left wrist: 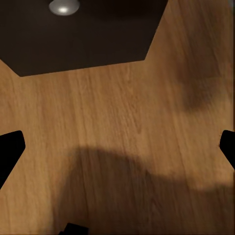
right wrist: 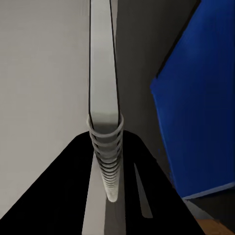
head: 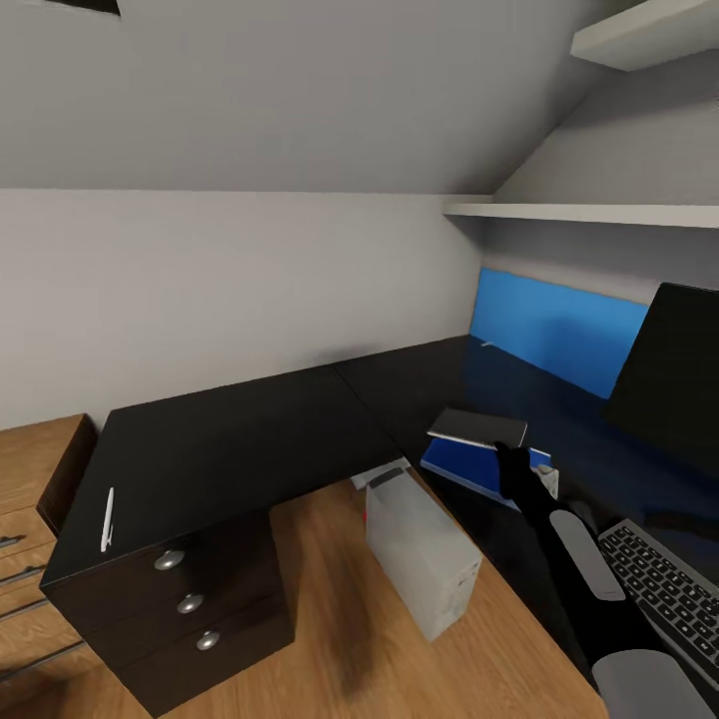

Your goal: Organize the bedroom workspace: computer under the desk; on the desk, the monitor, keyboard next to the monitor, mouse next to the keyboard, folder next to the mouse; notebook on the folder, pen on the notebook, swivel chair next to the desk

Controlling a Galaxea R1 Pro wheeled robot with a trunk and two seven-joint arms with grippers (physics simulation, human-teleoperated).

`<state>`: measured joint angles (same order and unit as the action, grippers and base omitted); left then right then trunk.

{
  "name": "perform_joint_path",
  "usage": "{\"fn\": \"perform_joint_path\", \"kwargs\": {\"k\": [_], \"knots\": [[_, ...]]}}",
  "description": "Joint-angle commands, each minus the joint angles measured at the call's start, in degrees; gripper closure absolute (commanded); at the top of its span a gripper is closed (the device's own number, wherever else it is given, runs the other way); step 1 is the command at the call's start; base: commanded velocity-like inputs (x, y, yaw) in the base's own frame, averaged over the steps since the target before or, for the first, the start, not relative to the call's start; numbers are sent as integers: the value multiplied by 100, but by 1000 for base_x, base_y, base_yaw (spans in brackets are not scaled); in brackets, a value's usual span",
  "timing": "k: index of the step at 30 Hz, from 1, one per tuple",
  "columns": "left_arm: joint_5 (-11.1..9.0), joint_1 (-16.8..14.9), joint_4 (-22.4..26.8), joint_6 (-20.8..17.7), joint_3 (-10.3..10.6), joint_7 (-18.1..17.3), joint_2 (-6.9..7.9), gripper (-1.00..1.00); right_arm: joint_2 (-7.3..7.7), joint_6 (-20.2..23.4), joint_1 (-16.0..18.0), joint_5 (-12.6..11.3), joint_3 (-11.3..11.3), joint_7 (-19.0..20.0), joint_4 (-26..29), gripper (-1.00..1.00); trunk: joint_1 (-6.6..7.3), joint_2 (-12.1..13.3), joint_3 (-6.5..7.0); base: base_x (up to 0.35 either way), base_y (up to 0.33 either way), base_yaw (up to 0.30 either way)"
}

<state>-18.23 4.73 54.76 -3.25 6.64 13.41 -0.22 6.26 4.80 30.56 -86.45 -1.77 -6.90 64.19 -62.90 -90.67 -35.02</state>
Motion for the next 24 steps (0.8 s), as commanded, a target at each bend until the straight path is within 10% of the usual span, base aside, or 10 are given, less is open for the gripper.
{"fn": "perform_joint_path", "kwargs": {"k": [1,24], "knots": [[-39,2,17,-27,12,38,3,-100,-1,26,2,-39,-8,-68,9,100,0,-3,-5,0,-77,0],[-32,2,17,-18,5,34,4,-100,-10,31,2,-21,10,-530,-27,100,0,-3,-5,0,-8,0]]}}
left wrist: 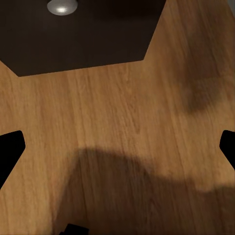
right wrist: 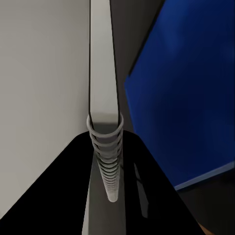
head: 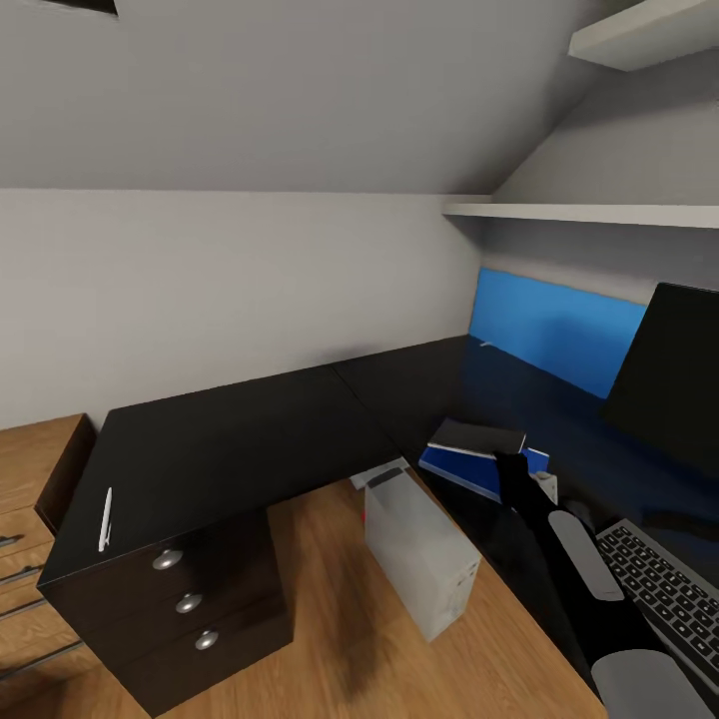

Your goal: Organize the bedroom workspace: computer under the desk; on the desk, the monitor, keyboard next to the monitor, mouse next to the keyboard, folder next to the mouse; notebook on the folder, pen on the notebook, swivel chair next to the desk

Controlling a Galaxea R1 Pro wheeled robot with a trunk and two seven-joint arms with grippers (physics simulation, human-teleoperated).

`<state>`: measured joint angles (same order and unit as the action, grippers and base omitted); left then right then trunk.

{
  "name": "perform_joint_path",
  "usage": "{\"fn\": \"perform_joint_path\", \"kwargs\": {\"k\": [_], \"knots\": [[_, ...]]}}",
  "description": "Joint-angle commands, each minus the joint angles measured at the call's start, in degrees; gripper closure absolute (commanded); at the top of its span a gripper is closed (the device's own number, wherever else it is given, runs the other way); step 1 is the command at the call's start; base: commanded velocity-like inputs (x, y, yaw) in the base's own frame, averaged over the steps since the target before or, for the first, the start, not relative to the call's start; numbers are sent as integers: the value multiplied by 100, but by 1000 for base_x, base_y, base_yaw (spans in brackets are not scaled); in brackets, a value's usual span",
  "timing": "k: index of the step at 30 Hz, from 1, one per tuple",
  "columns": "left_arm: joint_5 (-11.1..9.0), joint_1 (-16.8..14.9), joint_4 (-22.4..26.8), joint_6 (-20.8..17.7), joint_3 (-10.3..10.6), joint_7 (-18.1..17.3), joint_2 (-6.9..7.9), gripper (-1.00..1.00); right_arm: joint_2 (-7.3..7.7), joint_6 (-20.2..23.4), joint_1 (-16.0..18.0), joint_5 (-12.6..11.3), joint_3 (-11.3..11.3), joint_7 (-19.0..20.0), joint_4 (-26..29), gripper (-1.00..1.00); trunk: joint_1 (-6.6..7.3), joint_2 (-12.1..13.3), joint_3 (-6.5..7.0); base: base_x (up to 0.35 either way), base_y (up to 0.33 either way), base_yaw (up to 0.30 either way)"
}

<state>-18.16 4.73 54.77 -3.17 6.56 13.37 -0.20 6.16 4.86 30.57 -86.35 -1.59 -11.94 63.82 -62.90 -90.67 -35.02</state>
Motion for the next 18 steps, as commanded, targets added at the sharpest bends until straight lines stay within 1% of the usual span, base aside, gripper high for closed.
{"fn": "perform_joint_path", "kwargs": {"k": [1,6,13,18], "knots": [[-39,2,16,-26,12,39,1,-100,-1,27,2,-31,-9,-33,8,100,0,-3,-5,0,0,0],[-39,2,16,-26,15,41,1,-100,3,29,2,-31,-8,-35,8,100,0,-3,-5,0,-18,0],[-39,2,16,-26,14,43,2,-100,6,32,2,-34,-8,-40,7,100,0,-3,-5,0,-136,0],[-44,2,16,-33,12,43,3,-100,1,33,2,-36,-8,-41,7,100,0,-3,-5,0,-47,0]]}}
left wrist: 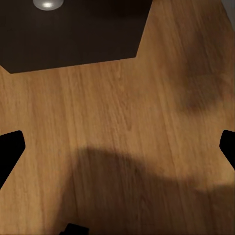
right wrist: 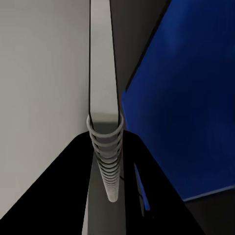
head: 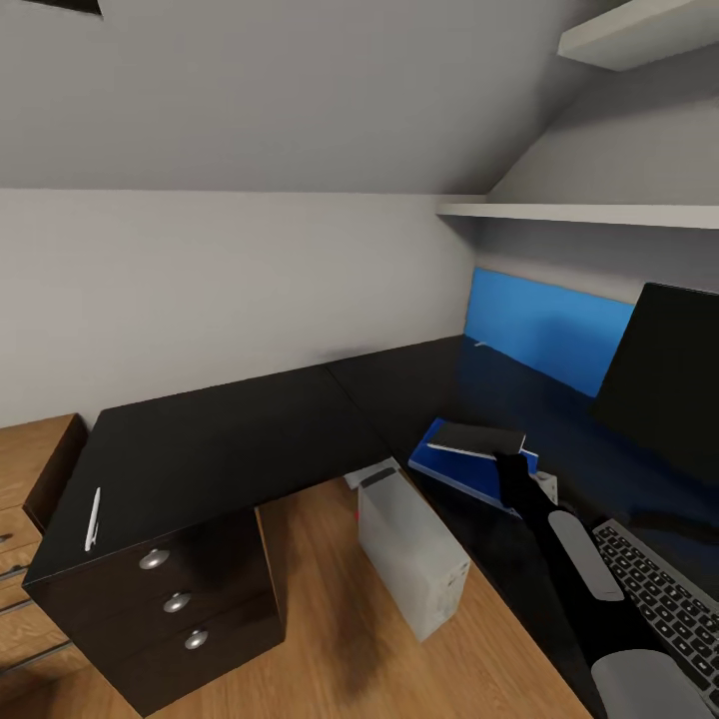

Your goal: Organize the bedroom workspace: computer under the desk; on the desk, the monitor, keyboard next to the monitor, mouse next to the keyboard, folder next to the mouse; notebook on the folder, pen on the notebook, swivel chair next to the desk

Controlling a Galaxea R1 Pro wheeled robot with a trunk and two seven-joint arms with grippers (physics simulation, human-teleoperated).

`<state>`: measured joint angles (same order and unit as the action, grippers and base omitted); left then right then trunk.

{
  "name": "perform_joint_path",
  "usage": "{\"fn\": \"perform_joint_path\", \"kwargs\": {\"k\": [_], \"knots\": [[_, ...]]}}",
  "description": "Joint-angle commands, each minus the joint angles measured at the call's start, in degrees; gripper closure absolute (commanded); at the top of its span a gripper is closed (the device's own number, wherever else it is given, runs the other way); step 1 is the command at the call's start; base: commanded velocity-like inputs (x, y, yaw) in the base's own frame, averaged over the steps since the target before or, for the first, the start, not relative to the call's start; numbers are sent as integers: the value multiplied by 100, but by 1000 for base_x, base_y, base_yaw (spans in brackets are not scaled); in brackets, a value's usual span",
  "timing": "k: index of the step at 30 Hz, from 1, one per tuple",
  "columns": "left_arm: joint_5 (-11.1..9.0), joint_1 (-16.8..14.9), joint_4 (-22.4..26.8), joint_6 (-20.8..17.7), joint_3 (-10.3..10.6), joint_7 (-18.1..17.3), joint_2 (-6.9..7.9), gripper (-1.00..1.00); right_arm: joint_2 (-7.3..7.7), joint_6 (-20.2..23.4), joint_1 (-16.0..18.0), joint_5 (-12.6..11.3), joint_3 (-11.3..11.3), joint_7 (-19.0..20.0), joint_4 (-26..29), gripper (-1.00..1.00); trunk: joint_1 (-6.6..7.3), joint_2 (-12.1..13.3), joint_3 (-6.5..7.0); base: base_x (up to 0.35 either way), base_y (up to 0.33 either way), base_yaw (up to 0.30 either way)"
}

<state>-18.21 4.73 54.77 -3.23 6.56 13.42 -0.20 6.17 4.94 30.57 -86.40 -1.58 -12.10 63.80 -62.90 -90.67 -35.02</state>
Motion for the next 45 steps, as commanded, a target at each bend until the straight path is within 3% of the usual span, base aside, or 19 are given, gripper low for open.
{"fn": "perform_joint_path", "kwargs": {"k": [1,39,40,45], "knots": [[-39,2,16,-25,13,38,2,-100,-1,25,2,-30,-9,-26,9,100,0,-3,-5,0,-20,0],[-42,2,16,-20,12,38,3,-100,7,34,2,-42,2,-90,9,100,0,-3,-5,21,-1,0],[-42,2,16,-20,12,38,3,-100,7,34,2,-42,1,-93,9,-100,0,-3,-5,0,0,0],[-38,2,16,-20,12,38,3,-100,7,34,2,-44,2,-120,13,-100,0,-3,-5,0,0,0]]}}
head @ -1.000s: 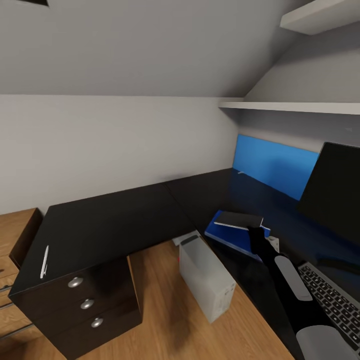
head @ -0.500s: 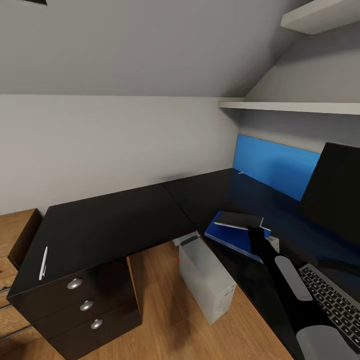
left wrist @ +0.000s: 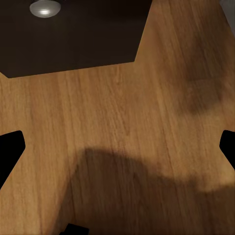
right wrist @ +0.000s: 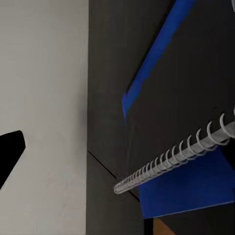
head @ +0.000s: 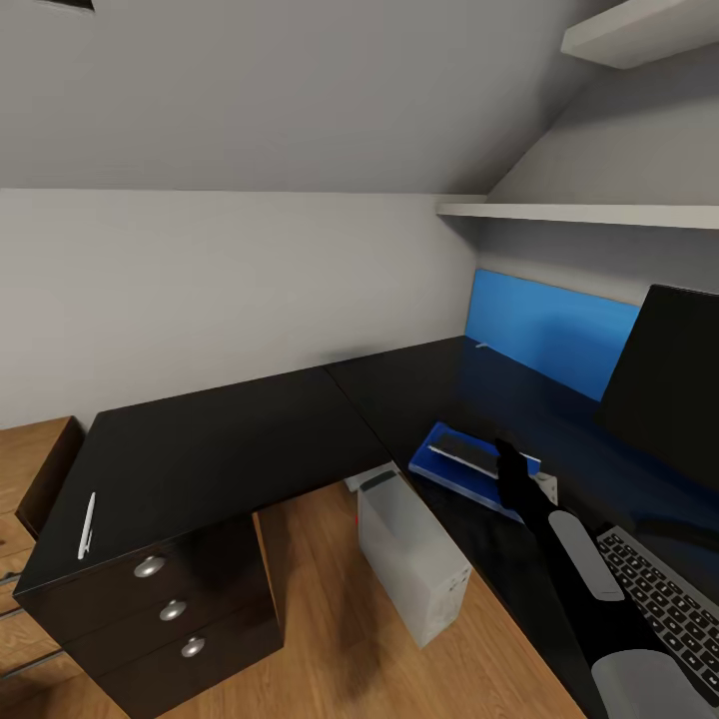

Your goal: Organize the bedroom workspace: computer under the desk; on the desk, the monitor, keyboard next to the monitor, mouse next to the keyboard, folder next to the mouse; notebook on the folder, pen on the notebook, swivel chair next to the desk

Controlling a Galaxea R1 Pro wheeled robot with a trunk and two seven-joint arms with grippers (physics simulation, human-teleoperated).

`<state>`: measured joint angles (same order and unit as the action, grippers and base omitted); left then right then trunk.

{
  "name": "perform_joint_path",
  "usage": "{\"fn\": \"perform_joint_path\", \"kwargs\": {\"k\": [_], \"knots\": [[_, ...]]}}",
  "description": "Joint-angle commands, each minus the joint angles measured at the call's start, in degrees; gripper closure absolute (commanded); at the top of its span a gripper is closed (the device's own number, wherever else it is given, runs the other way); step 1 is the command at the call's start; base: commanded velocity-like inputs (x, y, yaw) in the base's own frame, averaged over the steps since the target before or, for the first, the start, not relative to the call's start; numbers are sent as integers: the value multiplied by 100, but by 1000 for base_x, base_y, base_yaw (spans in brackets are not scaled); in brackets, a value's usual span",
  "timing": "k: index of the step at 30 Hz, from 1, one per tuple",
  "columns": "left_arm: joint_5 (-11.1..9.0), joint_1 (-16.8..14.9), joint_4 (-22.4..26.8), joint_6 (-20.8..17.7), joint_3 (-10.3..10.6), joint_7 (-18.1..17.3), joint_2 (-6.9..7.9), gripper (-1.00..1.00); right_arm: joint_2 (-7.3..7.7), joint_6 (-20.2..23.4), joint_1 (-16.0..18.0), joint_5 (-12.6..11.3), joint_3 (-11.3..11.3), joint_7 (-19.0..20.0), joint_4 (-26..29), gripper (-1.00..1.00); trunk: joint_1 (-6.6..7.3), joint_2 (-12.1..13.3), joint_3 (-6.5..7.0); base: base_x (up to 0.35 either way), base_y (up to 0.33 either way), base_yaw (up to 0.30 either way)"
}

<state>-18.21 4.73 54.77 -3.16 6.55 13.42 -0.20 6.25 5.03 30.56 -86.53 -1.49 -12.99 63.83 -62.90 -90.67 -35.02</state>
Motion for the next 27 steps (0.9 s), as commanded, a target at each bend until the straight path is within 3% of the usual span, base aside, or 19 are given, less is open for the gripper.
{"fn": "perform_joint_path", "kwargs": {"k": [1,11,19,27], "knots": [[-37,1,16,-26,13,38,3,-100,-1,25,2,-31,-7,-34,10,-100,0,-3,-5,0,0,0],[-38,1,16,-27,13,38,3,-100,-1,29,2,-31,-1,-37,6,-100,0,-3,-5,-3,-6,0],[-42,1,11,-32,21,38,3,-100,-1,26,2,-31,-4,-37,17,-100,0,-3,-5,-143,-183,0],[-43,1,8,-35,22,38,3,-100,-3,25,2,-30,2,-37,24,-100,0,-3,-5,-16,-23,0]]}}
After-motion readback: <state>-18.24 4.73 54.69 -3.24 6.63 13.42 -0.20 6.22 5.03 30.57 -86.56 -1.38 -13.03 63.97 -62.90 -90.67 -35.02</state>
